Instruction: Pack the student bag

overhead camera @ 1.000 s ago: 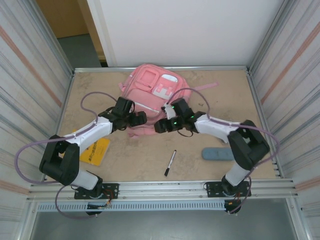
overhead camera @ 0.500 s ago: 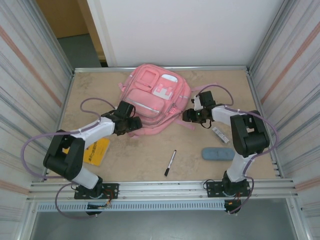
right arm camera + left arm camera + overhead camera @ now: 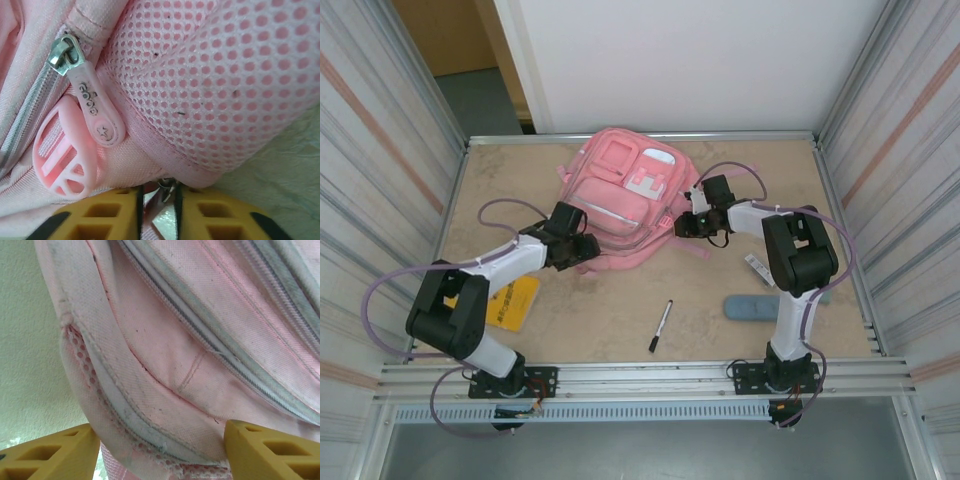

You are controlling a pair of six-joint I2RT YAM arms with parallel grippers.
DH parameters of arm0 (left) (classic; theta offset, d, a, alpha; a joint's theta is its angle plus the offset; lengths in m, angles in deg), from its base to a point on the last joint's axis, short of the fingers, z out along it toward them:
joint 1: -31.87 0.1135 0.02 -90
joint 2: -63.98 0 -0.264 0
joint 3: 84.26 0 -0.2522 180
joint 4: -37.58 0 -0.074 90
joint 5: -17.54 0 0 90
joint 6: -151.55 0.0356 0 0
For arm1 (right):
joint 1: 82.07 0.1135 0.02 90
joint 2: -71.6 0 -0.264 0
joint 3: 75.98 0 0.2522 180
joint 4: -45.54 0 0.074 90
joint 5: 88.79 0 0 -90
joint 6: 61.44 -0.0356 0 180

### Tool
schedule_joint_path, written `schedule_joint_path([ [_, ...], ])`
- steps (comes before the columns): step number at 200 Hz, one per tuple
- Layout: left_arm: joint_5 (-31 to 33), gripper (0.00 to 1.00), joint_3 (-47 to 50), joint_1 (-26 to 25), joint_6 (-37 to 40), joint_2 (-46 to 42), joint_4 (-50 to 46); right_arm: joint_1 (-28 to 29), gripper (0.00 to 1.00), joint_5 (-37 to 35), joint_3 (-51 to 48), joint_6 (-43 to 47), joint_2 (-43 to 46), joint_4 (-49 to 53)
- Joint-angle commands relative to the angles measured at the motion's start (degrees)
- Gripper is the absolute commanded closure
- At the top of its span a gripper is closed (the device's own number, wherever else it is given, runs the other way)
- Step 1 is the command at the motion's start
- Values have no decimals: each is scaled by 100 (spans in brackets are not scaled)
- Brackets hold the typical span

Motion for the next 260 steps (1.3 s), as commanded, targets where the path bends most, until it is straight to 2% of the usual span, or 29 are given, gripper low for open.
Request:
schedule_joint_path([
  [1,-185,33,113,32,130,-223,-22,87,88,98,67,65,101,56],
  [22,-244,33,325,40,140,-289,230,173,100,57,-54,83,464,166],
  [45,-432,34,381,32,48,-227,342,254,100,32,-162,199,825,509],
  [78,-634,35,602,-74,-352,-51,1024,421,100,224,-109,569,1099,1177],
  [113,-520,39,476,-355,-659,175,1314,792,100,166,195,1032,849,1938],
  [145,-577,42,463,-522,-1017,339,1716,1291,100,467,349,1073,617,1888],
  [178,-606,42,613,-753,-1272,385,2236,1680,100,1200,294,431,514,1188],
  [206,-773,36,660,-705,-1177,70,2285,1863,91,1549,51,-306,465,405],
  [215,-800,33,679,-647,-1046,-136,2211,1946,82,1598,-38,-405,494,253],
  [227,-863,30,696,-535,-897,-415,2023,2013,76,1585,-175,-408,582,243],
  [260,-1063,29,788,-488,-213,-1364,1459,1728,54,1401,-889,-575,1385,159],
])
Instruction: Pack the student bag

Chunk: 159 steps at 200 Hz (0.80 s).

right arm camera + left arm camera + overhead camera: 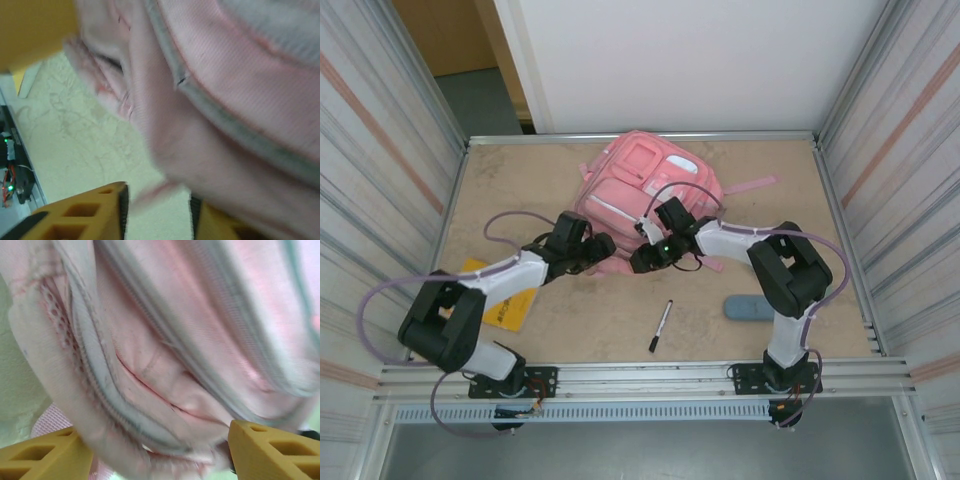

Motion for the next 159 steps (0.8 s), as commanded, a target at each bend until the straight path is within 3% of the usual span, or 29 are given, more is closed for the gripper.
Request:
schedule_joint_path([
  [1,-373,29,36,-45,679,-797,-130,-145,53,286,-400,-234,707,-129],
  [32,-528,29,-3,-474,1330,-988,-515,-517,44,-662,-444,-475,1307,631],
  [52,-125,29,-141,-901,1620,-875,-787,-706,42,-1128,-367,-833,1385,854],
  [66,198,30,-200,-1127,1762,-727,-835,-716,42,-1361,-303,-608,1351,826],
  [100,202,32,-451,-1210,1747,-333,-938,-424,43,-2184,57,1647,1070,951],
  [132,248,33,-541,-1210,1697,-310,-1026,-78,42,-2229,-57,4044,1001,601],
  [159,303,33,-481,-1185,1706,-577,-1170,41,42,-2487,-228,4921,851,-270],
])
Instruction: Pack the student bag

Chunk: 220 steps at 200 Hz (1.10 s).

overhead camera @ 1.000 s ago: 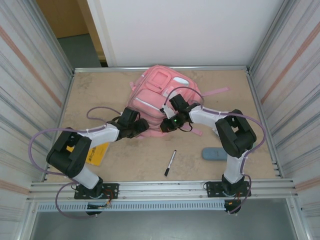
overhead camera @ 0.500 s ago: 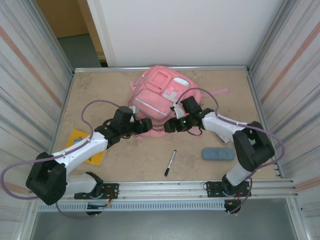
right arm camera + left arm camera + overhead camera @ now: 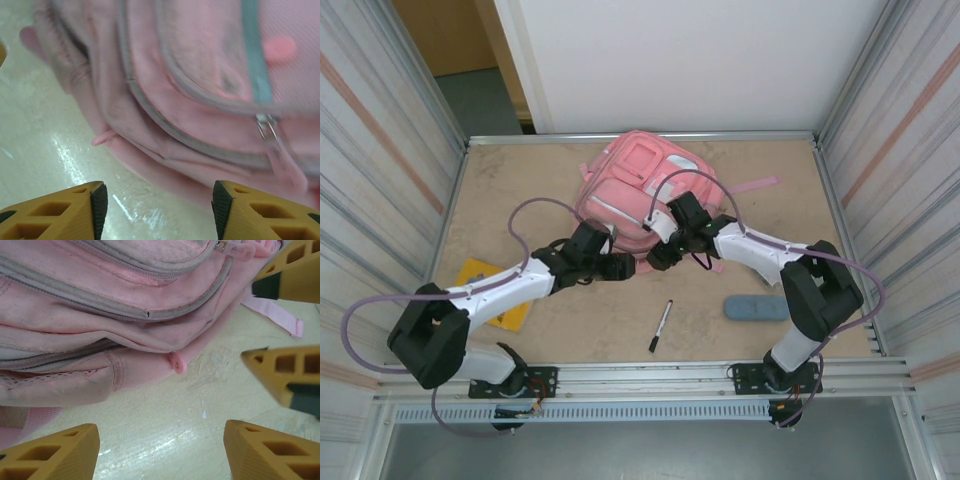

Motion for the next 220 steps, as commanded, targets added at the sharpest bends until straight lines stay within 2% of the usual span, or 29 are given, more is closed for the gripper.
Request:
schedule_joint_path([
  [1,147,33,-78,18,121,-294,-240,62,42,-343,-85,1570,-204,-728],
  [37,-80,33,258,133,0,-618,-59,98,42,-505,311,2093,-886,-862],
  [62,-153,32,489,142,-22,-803,157,66,45,-520,338,2188,-998,-1072],
  [79,-201,31,494,149,-30,-853,170,-44,60,-188,298,2134,-845,-1098],
  [103,-322,28,545,142,-14,-815,390,-189,92,316,197,2117,-570,-1145],
  [111,-301,27,552,142,4,-767,470,-233,100,434,124,2121,-449,-1219],
  [149,-218,26,254,110,74,-315,551,-418,100,1159,-86,1741,-8,-1582],
  [196,-100,24,-215,41,97,309,714,-434,100,1500,46,1339,243,-1652],
  [220,-8,27,-234,37,75,570,943,-452,100,1727,52,1142,316,-1686],
])
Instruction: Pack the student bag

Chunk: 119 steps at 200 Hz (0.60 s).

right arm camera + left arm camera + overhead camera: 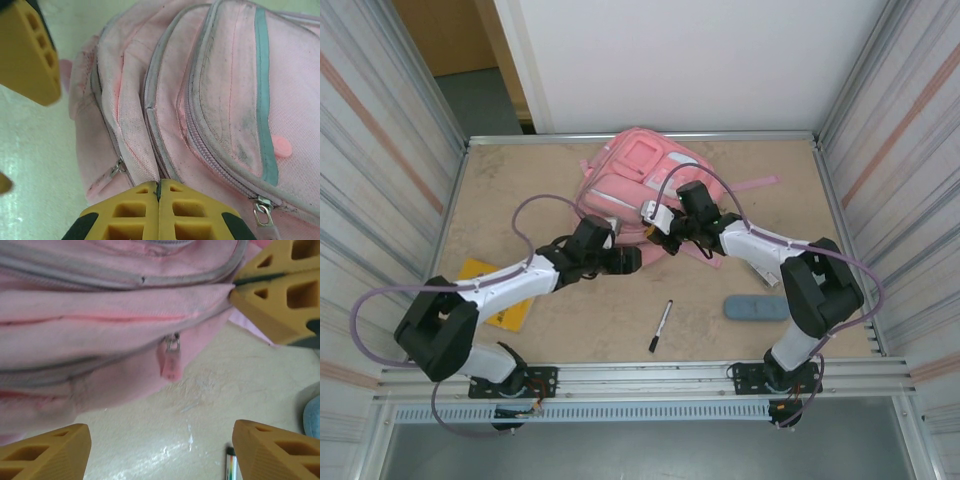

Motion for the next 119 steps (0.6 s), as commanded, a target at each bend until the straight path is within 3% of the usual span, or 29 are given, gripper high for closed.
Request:
schedule_joint_path([
  [1,123,27,-163,-33,73,212,262,-21,100,562,133,-397,340,-301],
  [44,438,32,-385,-160,-85,699,264,35,100,791,-1,-749,435,-469],
  [72,888,42,-550,-258,-188,891,125,134,100,754,-112,-888,485,-595],
  [95,1345,62,-619,-427,-109,956,45,161,100,724,-157,-913,489,-605],
  [119,1427,87,-585,-477,26,785,-91,76,100,666,-248,-880,533,-547],
])
